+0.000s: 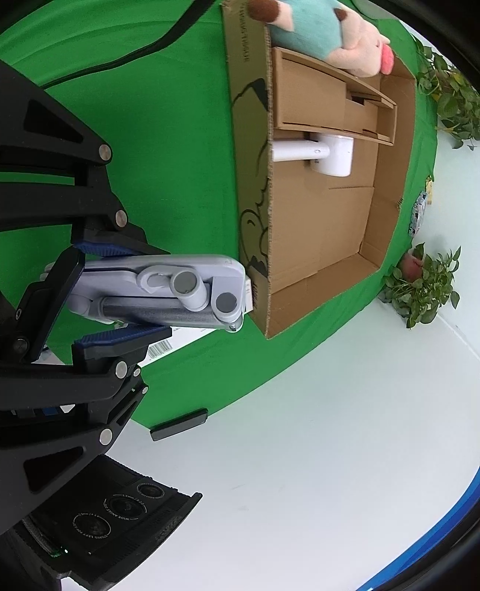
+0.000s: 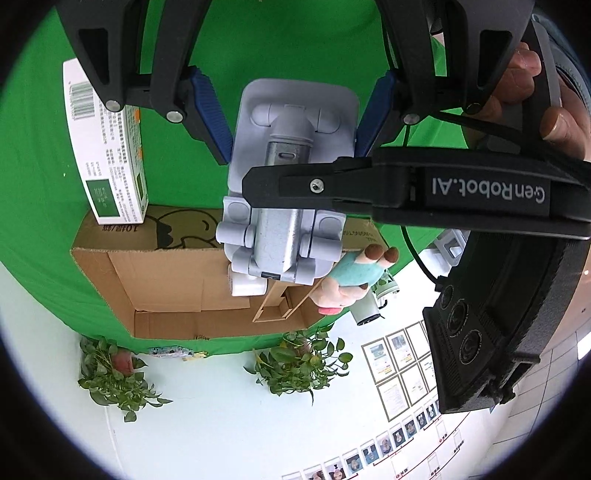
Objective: Organize objects
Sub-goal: 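Carry the phone stand with the right gripper over the open box, then lower the phone stand beside the hair dryer and open the right gripper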
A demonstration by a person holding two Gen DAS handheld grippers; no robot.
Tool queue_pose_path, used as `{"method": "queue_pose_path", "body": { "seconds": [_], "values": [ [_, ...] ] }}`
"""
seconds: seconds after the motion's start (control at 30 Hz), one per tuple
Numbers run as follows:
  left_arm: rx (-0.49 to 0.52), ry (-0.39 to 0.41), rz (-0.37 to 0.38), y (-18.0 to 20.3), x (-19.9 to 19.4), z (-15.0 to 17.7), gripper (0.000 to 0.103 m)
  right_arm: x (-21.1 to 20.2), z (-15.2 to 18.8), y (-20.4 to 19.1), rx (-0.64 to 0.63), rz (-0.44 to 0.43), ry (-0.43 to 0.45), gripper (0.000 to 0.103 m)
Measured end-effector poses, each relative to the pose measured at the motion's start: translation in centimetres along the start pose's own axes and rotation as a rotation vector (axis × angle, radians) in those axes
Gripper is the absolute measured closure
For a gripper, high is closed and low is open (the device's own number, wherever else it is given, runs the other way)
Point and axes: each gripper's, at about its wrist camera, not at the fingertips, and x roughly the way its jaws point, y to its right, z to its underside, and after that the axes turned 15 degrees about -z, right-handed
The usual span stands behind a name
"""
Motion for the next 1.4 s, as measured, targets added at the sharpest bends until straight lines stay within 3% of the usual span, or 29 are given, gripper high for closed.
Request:
{"method": "queue_pose_path", "body": {
  "seconds": [0.43, 0.9, 1.1, 1.4],
  "values": [
    [0.01, 0.012, 0.028, -0.1, 1.0, -8.3, 0.074, 2.1, -6.6, 2.4, -0.045, 0.036, 0.008, 0.037],
    [-0.052, -0.118, -0.02, -4.2, 9.0, -17.6, 0.075, 9.0, -12.6, 9.2, 0.078, -0.01, -0.102, 0.037],
    [-0.096, -0.2, -0.018, -6.1, 13.6, -18.3, 0.075, 11.5, -12.2, 12.3, 0.148, -0.02, -0.175, 0.037],
    [-0.155, -0.293, -0.041, -7.4, 17.0, -18.0, 0.074, 13.1, -10.3, 14.6, 0.242, -0.036, -0.279, 0.037]
  ]
}}
